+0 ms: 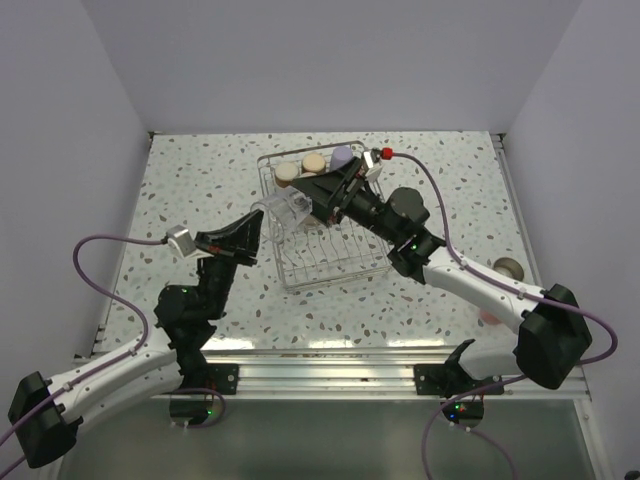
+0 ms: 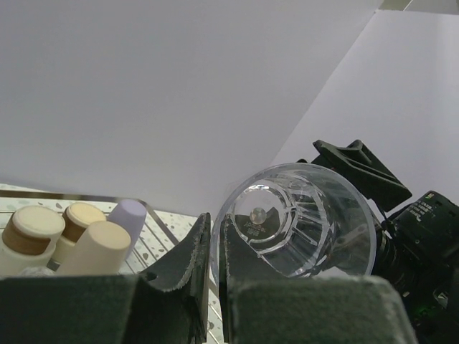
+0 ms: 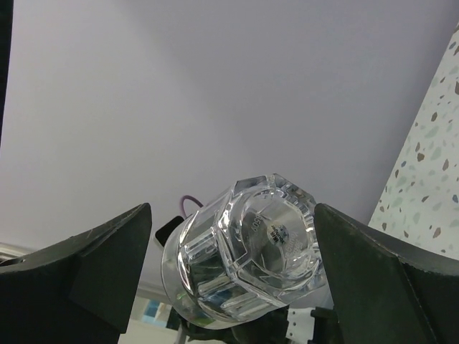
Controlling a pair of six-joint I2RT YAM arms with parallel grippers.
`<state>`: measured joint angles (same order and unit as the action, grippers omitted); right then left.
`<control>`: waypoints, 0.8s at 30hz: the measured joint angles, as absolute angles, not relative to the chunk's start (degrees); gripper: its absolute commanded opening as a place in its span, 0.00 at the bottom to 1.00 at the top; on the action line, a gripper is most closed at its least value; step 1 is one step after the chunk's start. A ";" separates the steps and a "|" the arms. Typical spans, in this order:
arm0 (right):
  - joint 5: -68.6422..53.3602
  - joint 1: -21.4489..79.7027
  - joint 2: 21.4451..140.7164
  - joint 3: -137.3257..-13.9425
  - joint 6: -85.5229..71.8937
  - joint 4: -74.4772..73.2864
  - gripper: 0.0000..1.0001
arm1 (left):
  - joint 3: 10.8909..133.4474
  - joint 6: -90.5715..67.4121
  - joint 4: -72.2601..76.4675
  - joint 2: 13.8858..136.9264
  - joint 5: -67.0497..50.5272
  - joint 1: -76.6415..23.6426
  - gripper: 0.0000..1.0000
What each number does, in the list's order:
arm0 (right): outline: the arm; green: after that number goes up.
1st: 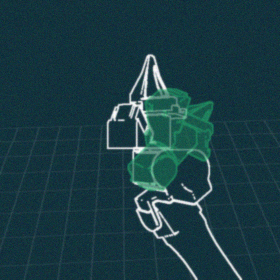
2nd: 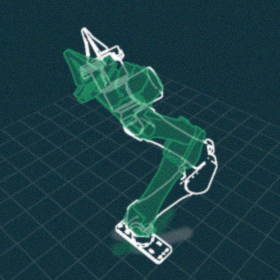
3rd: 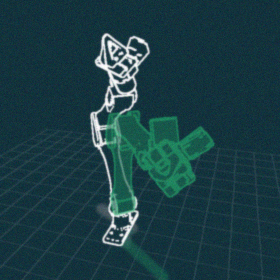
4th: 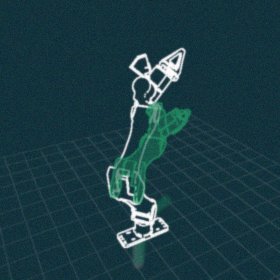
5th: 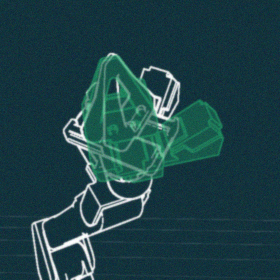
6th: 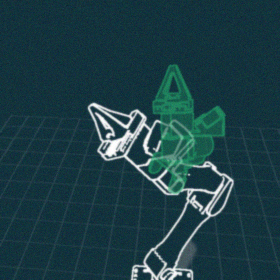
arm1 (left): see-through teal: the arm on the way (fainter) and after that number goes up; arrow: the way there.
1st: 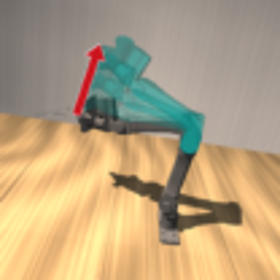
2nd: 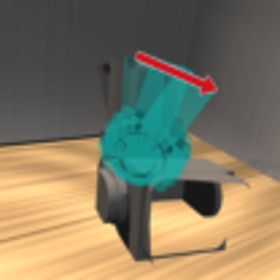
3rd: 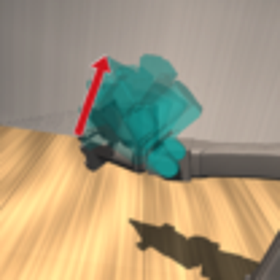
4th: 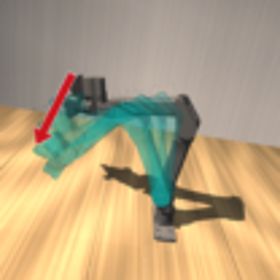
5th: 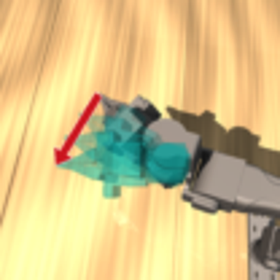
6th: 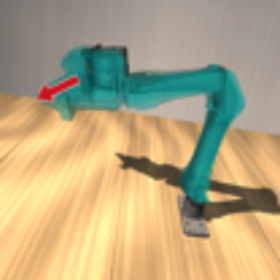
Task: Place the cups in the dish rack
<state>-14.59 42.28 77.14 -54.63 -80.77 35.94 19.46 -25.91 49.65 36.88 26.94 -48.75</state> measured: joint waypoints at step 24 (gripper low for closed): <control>-14.61 44.05 77.30 -54.59 -81.21 37.98 0.94 | 16.49 -27.75 62.70 38.92 25.12 -48.75 0.00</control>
<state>-14.61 44.05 77.30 -54.59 -81.21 37.98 16.49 -27.75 62.70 38.92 25.12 -48.75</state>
